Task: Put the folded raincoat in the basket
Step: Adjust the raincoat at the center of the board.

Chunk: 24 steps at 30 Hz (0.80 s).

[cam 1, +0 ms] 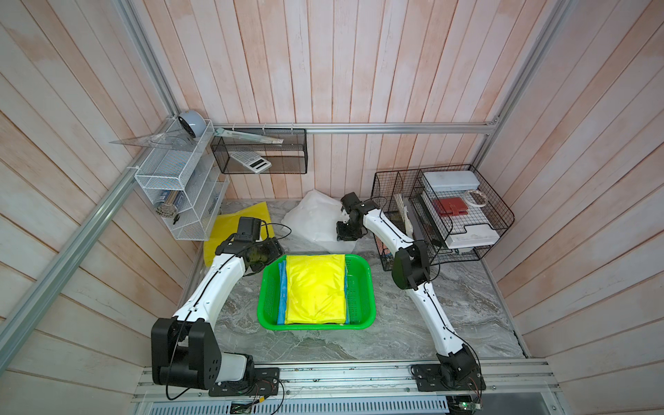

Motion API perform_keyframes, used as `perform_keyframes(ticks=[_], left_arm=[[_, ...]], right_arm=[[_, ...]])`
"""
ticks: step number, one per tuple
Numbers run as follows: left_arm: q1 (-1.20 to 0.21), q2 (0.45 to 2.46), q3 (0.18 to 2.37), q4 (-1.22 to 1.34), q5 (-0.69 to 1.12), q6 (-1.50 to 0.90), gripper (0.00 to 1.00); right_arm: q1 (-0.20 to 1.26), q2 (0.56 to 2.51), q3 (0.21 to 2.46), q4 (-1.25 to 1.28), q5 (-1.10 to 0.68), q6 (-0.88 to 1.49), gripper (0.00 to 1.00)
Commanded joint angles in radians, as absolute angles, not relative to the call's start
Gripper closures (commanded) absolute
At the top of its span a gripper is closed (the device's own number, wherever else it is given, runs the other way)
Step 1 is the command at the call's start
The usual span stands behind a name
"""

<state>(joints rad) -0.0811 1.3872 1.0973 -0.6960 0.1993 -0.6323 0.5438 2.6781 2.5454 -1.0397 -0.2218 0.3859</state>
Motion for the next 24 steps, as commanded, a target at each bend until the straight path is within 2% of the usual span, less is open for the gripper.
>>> perform_keyframes(ticks=[1,6,11,14,18,24], left_arm=[[-0.021,1.414,1.130,-0.653,0.145,-0.638,0.28],[0.014,1.509,1.191,-0.584,0.182,-0.640,0.27],[0.017,1.630,1.267,-0.532,0.237,-0.637,0.28],[0.017,1.675,1.290,-0.488,0.280,-0.647,0.28],[0.017,1.683,1.284,-0.477,0.294,-0.645,0.28],[0.017,1.623,1.180,-0.442,0.309,-0.666,0.28]], right_arm=[[0.580,2.598,2.427,-1.140,-0.231,0.323,0.68],[0.587,2.526,2.314,-1.131,-0.266,0.295,0.72],[0.576,2.511,2.347,-1.209,-0.280,0.231,0.73],[0.568,2.496,2.393,-1.229,-0.302,0.222,0.71],[0.560,2.458,2.467,-1.191,-0.311,0.236,0.60],[0.510,2.451,2.466,-0.980,-0.281,0.378,0.60]])
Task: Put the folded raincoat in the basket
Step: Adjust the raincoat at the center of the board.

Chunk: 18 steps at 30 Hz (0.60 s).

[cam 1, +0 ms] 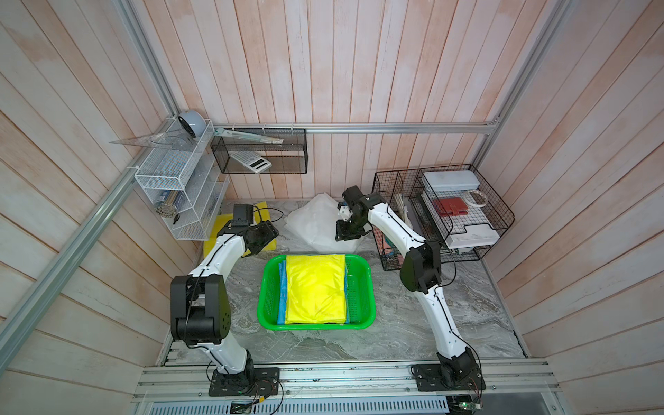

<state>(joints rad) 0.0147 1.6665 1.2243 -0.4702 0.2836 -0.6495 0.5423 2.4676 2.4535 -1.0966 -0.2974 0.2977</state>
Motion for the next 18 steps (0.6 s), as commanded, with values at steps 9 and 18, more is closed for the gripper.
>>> perform_keyframes(ticks=[9,18], left_arm=[[0.017,1.562,1.099,-0.465,0.312,-0.659,0.28],[0.017,1.550,1.112,-0.482,0.301,-0.652,0.28]], right_arm=[[0.456,2.653,2.611,-0.806,-0.210,0.540,0.65],[0.509,2.770,2.619,-0.965,-0.315,0.462,0.67]])
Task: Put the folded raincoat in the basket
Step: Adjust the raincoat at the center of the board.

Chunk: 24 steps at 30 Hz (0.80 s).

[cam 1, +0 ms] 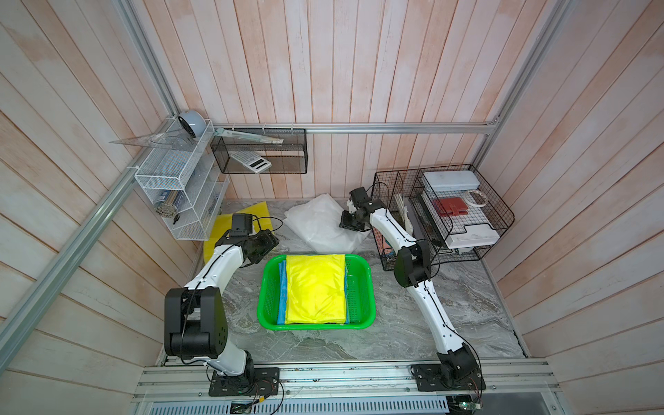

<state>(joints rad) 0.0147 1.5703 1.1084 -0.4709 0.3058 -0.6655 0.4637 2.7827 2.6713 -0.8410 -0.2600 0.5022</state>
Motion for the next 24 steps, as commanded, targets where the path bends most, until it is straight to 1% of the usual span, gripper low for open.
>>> perform_keyframes(ticks=[1,7,11,16,21,24], left_arm=[[0.017,1.552,1.115,-0.483,0.299,-0.652,0.28],[0.028,1.580,1.143,-0.483,0.297,-0.653,0.28],[0.044,1.618,1.175,-0.483,0.257,-0.643,0.28],[0.061,1.711,1.229,-0.459,0.273,-0.612,0.28],[0.060,1.848,1.328,-0.428,0.417,-0.566,0.27],[0.053,1.909,1.371,-0.414,0.454,-0.573,0.27]], right_arm=[[0.520,2.758,2.590,-0.982,-0.315,0.435,0.68],[0.588,2.619,2.352,-1.021,-0.318,0.285,0.70],[0.580,2.557,2.237,-0.992,-0.324,0.267,0.70],[0.547,2.557,2.226,-0.992,-0.346,0.280,0.70],[0.532,2.553,2.233,-0.997,-0.345,0.282,0.70],[0.528,2.551,2.235,-0.997,-0.344,0.290,0.69]])
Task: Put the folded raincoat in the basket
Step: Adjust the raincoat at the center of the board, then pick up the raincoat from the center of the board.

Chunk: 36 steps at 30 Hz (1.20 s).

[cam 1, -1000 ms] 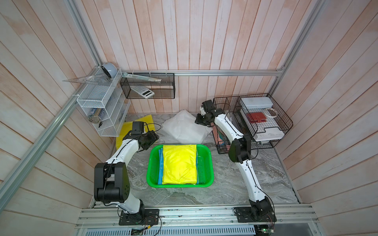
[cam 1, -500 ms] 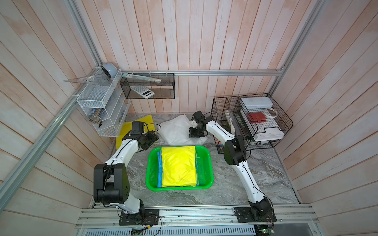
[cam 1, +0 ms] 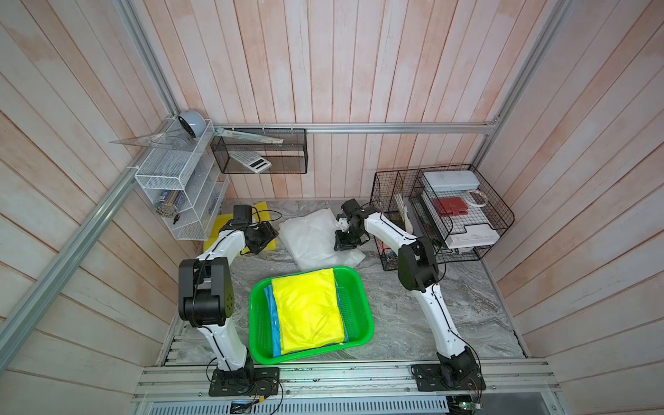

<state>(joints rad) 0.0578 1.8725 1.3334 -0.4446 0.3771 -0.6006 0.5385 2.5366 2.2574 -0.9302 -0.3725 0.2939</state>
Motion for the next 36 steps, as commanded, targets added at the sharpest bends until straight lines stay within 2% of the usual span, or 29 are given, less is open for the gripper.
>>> perform_keyframes(ticks=[1,13,22,26,33,35,36], left_arm=[[0.049,1.917,1.373,-0.404,0.455,-0.573,0.27],[0.004,2.057,1.420,-0.310,0.532,-0.618,0.26],[-0.005,2.115,1.448,-0.318,0.483,-0.630,0.28],[-0.010,2.152,1.480,-0.282,0.490,-0.665,0.36],[-0.021,2.167,1.507,-0.221,0.497,-0.692,0.45],[-0.021,2.170,1.510,-0.205,0.502,-0.701,0.56],[-0.021,2.169,1.510,-0.200,0.505,-0.705,0.66]], right_arm=[[0.527,2.550,2.235,-0.996,-0.344,0.291,0.69],[0.525,2.538,2.244,-1.007,-0.346,0.290,0.68],[0.518,2.528,2.238,-1.014,-0.345,0.288,0.68],[0.518,2.528,2.233,-1.015,-0.358,0.292,0.68],[0.517,2.516,2.210,-1.015,-0.358,0.281,0.68],[0.517,2.516,2.207,-1.017,-0.353,0.281,0.68],[0.517,2.514,2.208,-1.016,-0.350,0.280,0.68]])
